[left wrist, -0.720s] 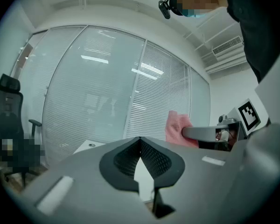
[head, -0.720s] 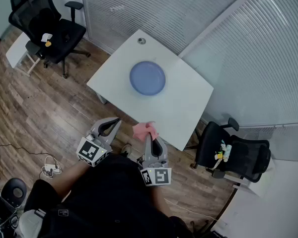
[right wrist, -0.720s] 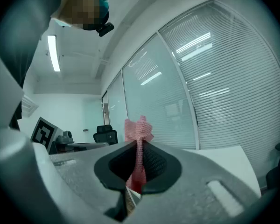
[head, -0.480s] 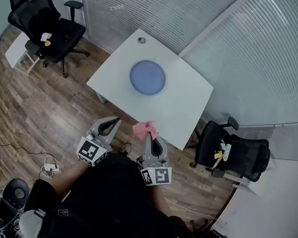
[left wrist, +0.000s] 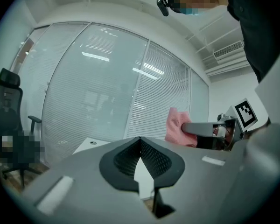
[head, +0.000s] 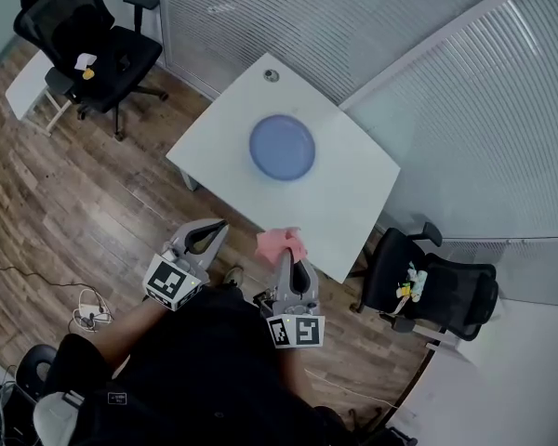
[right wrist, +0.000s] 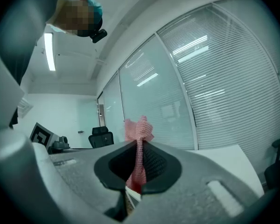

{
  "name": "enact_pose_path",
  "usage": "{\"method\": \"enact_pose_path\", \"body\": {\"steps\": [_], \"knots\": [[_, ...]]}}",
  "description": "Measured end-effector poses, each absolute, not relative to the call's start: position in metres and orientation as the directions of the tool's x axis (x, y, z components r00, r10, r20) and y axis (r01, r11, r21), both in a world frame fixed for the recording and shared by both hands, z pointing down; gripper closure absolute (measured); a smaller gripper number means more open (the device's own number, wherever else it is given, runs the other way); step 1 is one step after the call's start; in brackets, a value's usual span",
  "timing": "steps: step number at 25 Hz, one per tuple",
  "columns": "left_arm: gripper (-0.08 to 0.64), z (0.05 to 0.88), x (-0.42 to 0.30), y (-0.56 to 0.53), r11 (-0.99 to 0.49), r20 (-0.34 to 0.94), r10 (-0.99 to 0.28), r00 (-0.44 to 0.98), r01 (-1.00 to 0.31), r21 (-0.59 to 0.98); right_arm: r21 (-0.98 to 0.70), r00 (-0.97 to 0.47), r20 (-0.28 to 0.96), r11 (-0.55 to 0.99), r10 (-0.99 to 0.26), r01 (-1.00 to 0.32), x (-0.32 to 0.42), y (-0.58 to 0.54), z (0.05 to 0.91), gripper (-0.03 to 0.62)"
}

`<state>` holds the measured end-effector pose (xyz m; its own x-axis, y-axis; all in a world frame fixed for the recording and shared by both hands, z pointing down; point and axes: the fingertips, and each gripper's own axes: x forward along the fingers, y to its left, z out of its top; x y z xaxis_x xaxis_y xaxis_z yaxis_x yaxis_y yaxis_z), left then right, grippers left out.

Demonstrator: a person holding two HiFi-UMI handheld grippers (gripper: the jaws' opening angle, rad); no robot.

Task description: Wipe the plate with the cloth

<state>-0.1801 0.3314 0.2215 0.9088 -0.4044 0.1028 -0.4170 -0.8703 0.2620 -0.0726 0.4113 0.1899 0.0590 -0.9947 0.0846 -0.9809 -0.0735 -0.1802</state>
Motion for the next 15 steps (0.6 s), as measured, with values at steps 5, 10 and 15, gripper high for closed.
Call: {"method": "enact_pose_path", "body": {"steps": [5, 10, 15], "knots": [[0.558, 0.237, -0.195, 0.317, -0.876, 0.113, -0.384, 0.917, -0.4, 0.269, -0.142, 0.082, 0.099, -0.096, -0.992, -0.985, -0.086, 0.397, 0.188, 0.577], [0.558, 0.241, -0.189, 0.293, -0.87, 0.136, -0.372, 0.918, -0.396, 0.295, -0.127, 0.098, 0.117, -0.113, -0.988, -0.985, -0.083, 0.378, 0.188, 0.578], [0.558, 0.251, -0.162, 0.271, -0.865, 0.15, -0.384, 0.911, -0.412, 0.287, -0.132, 0.079, 0.102, -0.092, -0.992, -0.987, -0.052, 0.349, 0.187, 0.578]]}}
